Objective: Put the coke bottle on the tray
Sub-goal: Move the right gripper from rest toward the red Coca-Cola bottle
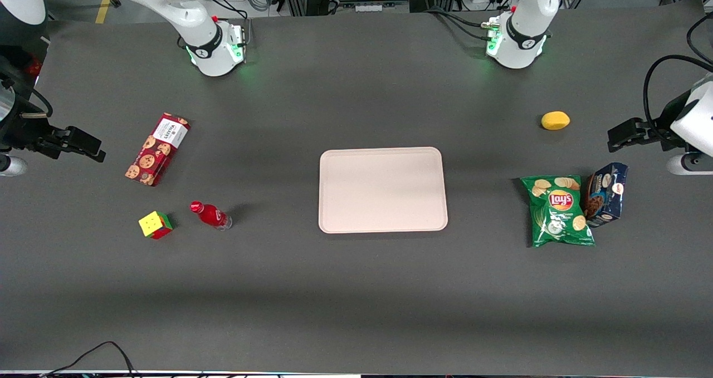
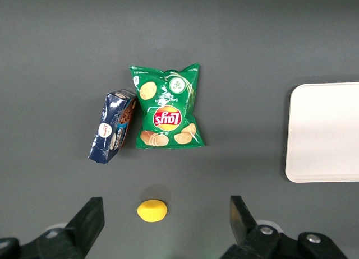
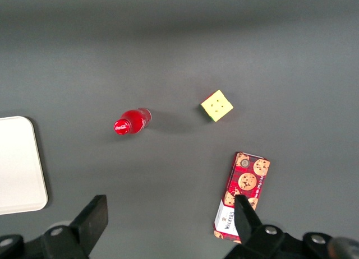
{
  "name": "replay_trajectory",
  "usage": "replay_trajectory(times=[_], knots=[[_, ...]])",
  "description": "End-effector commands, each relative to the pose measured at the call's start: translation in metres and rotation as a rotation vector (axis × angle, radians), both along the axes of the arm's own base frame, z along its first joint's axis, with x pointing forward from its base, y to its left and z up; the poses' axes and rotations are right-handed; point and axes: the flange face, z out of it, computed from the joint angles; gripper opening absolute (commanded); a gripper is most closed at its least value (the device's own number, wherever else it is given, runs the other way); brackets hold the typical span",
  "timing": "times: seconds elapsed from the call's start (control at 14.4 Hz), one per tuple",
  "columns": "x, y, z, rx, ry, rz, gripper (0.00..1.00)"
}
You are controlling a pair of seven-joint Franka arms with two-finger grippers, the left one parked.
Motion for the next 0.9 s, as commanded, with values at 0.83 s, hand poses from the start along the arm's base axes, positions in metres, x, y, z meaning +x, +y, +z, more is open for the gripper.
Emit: replay_trajectory(times=[0.83], knots=[[0.003, 0.065, -0.012, 0.017, 0.033, 0.201, 1.0]])
